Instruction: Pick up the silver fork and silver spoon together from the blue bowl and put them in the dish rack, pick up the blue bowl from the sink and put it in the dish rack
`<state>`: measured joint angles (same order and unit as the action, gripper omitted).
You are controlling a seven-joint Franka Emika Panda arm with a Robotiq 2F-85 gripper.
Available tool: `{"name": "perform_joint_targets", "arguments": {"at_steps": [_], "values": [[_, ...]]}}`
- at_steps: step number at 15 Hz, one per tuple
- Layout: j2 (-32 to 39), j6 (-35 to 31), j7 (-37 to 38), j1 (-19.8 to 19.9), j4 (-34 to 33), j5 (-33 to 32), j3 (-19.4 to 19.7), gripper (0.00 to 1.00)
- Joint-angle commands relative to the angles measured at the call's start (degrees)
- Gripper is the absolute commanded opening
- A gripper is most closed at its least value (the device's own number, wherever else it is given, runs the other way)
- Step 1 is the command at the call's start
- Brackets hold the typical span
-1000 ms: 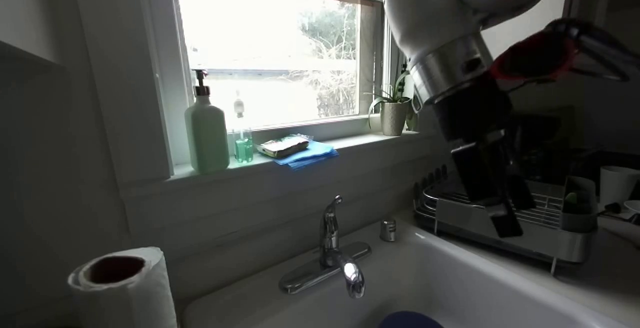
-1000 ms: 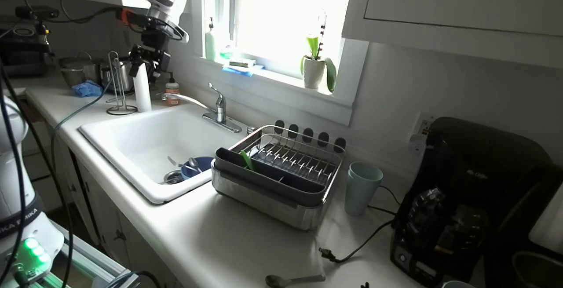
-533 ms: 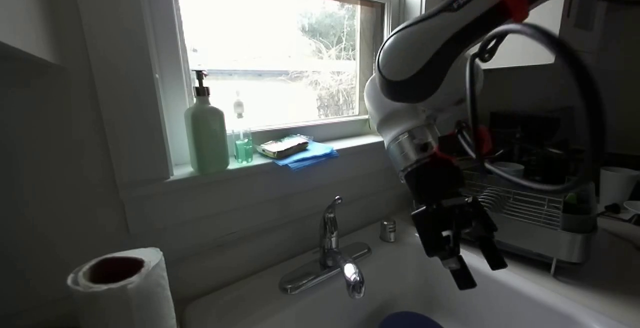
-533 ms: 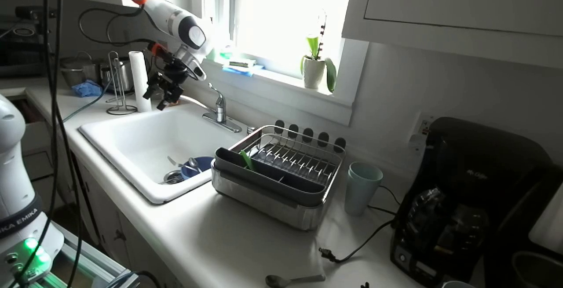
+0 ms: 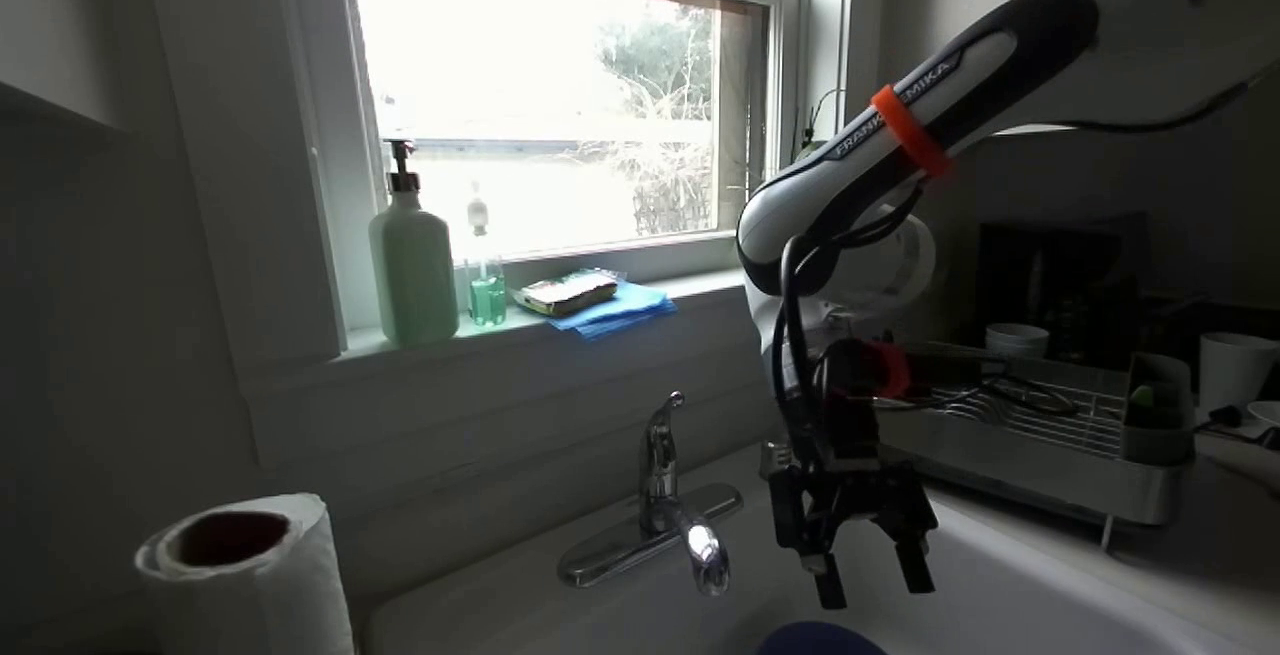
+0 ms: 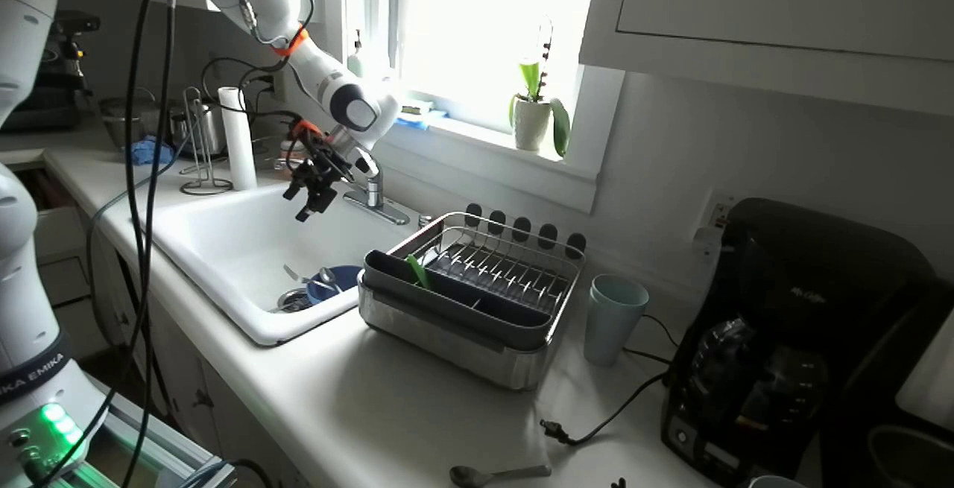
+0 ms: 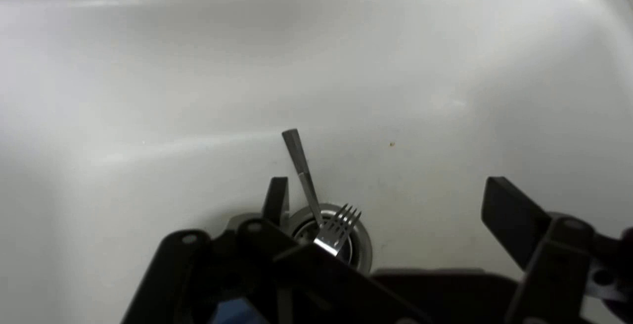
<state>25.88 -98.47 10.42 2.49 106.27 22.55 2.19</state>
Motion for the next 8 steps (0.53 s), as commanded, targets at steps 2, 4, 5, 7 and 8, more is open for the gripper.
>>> {"name": "perform_joint_targets", "arguments": {"at_steps": [2, 4, 5, 7, 8], "values": [[1.5, -2.5, 1.1, 0.5, -0.1, -0.2, 0.4, 1.0], [1.7, -2.5, 1.0, 0.5, -0.1, -0.2, 0.3, 1.0], [1.6, -2.5, 1.0, 0.4, -0.1, -0.2, 0.2, 1.0], [1.6, -2.5, 1.0, 0.4, -0.1, -0.2, 0.2, 1.0], [1.6, -2.5, 1.0, 0.4, -0.1, -0.2, 0.2, 1.0]]}}
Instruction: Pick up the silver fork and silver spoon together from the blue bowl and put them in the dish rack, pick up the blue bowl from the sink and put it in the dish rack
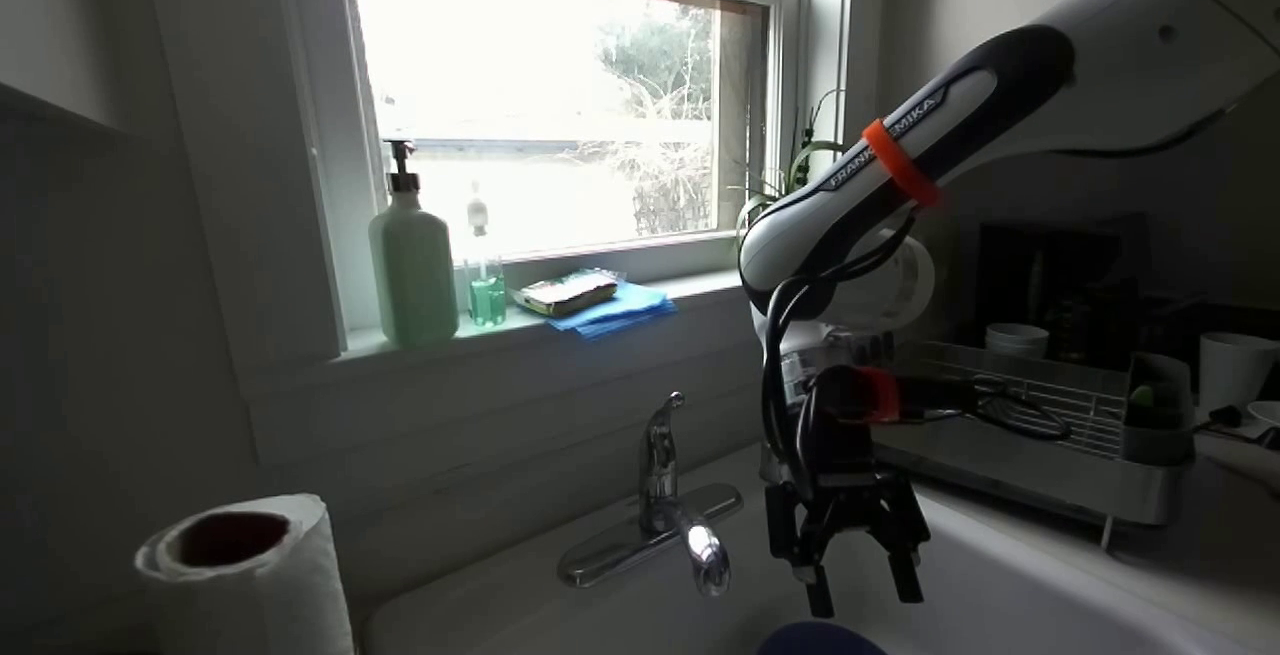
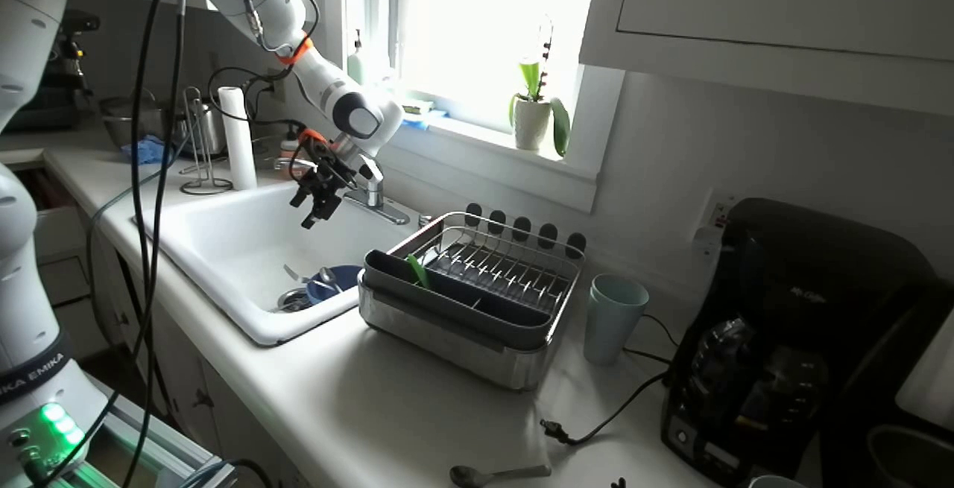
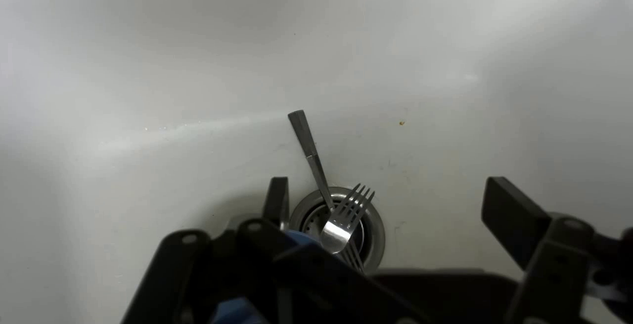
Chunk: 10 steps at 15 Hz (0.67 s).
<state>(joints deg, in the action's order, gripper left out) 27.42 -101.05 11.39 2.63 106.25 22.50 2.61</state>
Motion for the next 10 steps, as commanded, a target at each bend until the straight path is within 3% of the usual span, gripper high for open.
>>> {"name": "perform_joint_targets", "arguments": {"at_steps": [1, 4, 10], "values": [[1.2, -0.7, 1.4, 0.2, -0.5, -0.2, 0.2, 1.0], [2.2, -4.2, 3.2, 0.5, 1.4, 0.6, 1.1, 1.0], [6.3, -17.5, 4.1, 1.3, 5.5, 1.4, 1.7, 1.0]]}}
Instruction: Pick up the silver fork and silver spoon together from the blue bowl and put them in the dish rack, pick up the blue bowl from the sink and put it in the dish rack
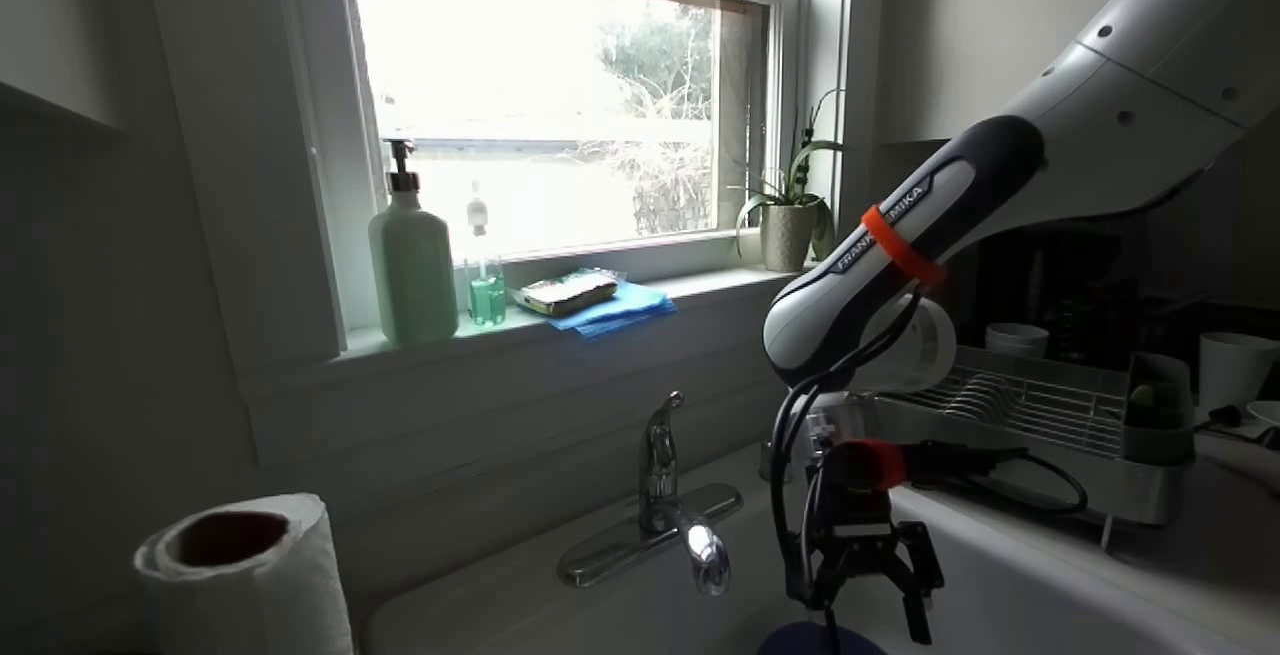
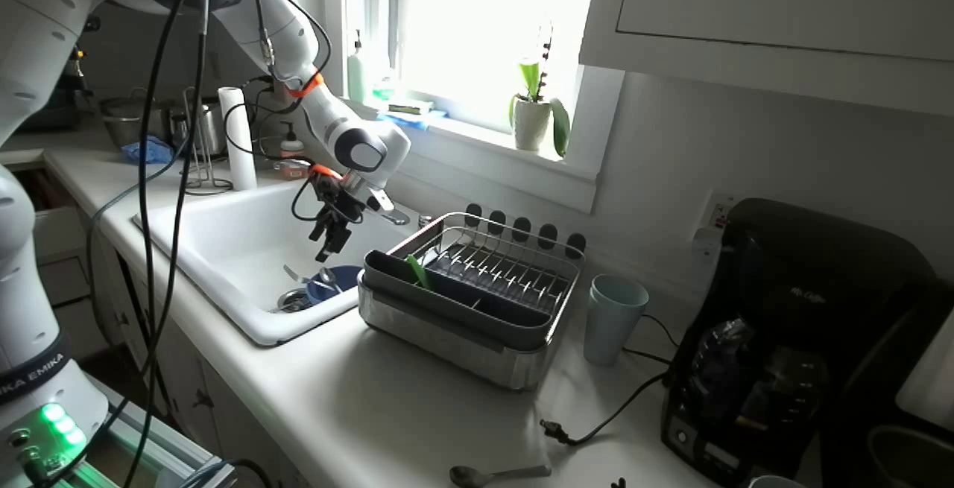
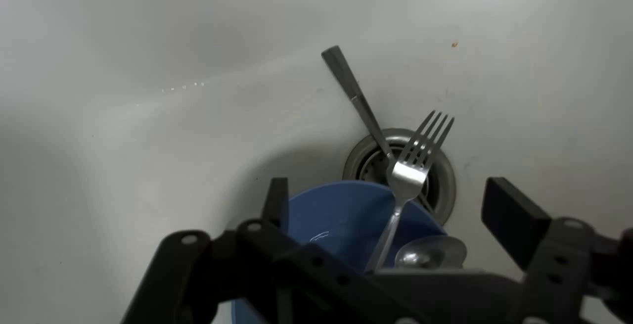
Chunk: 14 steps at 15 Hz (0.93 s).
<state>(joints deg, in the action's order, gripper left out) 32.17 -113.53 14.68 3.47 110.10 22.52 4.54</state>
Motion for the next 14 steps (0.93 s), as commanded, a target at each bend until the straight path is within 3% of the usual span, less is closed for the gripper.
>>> {"name": "perform_joint_targets", "arguments": {"at_steps": [1, 14], "values": [[2.5, -6.4, 1.0, 0.7, 2.0, 1.6, -0.5, 1.0], [9.3, -19.9, 4.7, 2.3, 0.5, 7.5, -2.5, 1.0]]}}
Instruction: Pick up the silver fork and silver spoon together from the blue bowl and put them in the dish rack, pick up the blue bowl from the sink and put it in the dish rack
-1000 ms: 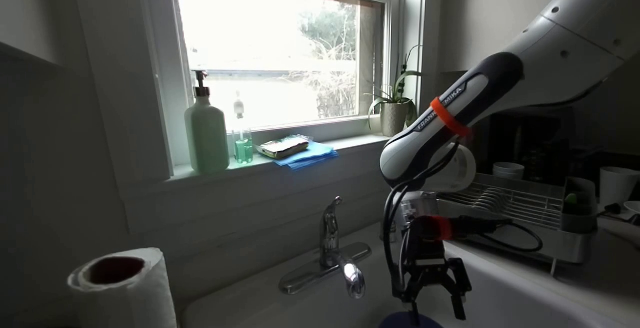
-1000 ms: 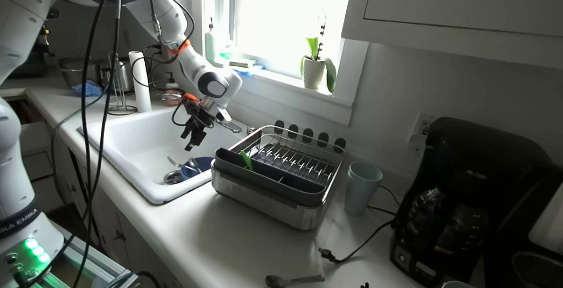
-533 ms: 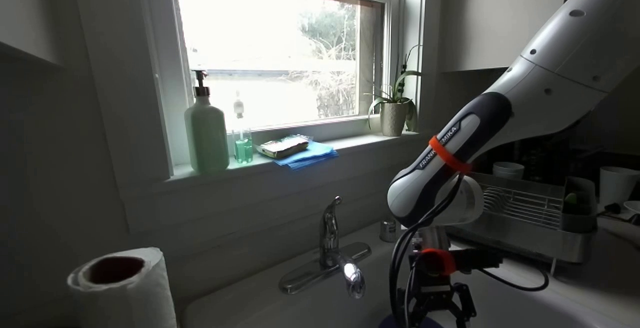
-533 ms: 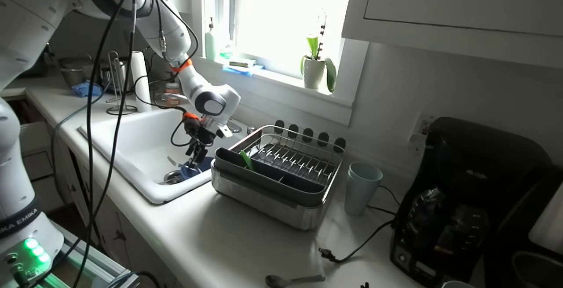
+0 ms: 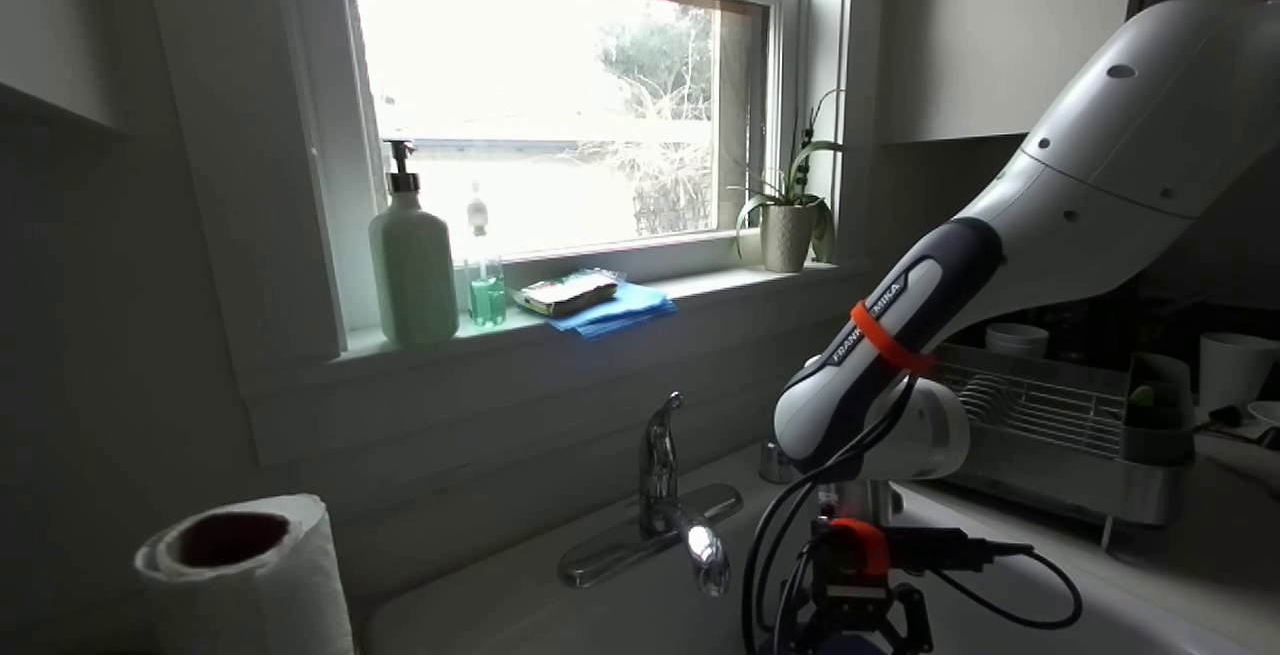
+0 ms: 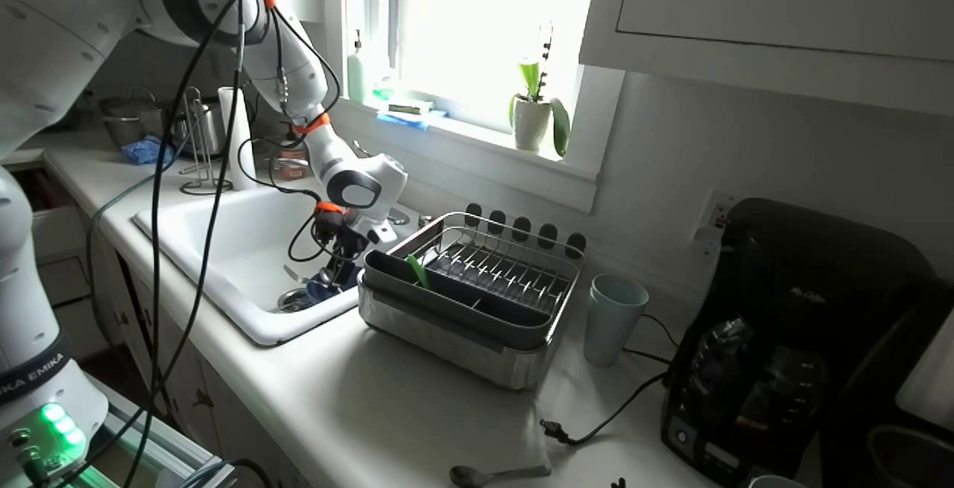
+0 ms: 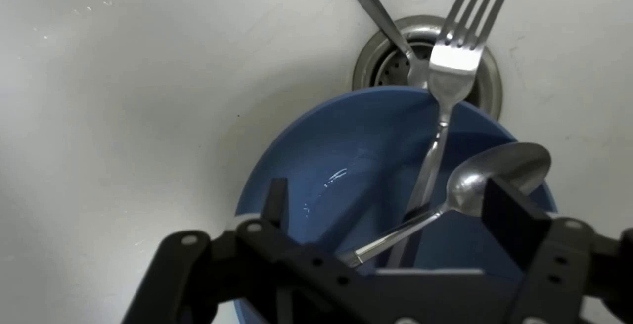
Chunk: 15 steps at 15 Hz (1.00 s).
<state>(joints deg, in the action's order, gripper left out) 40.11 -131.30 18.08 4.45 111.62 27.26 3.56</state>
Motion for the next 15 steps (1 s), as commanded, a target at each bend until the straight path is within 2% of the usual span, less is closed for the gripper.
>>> {"name": "perform_joint_targets", "arguments": {"at_steps": [1, 9, 15], "values": [[1.7, -2.8, 1.7, 1.5, -1.2, 3.5, -1.6, 1.0], [6.0, -3.4, 2.4, 2.7, -4.6, 6.7, -2.8, 1.0], [9.2, -3.4, 2.5, 2.7, -7.9, 7.2, -3.1, 0.85]]}}
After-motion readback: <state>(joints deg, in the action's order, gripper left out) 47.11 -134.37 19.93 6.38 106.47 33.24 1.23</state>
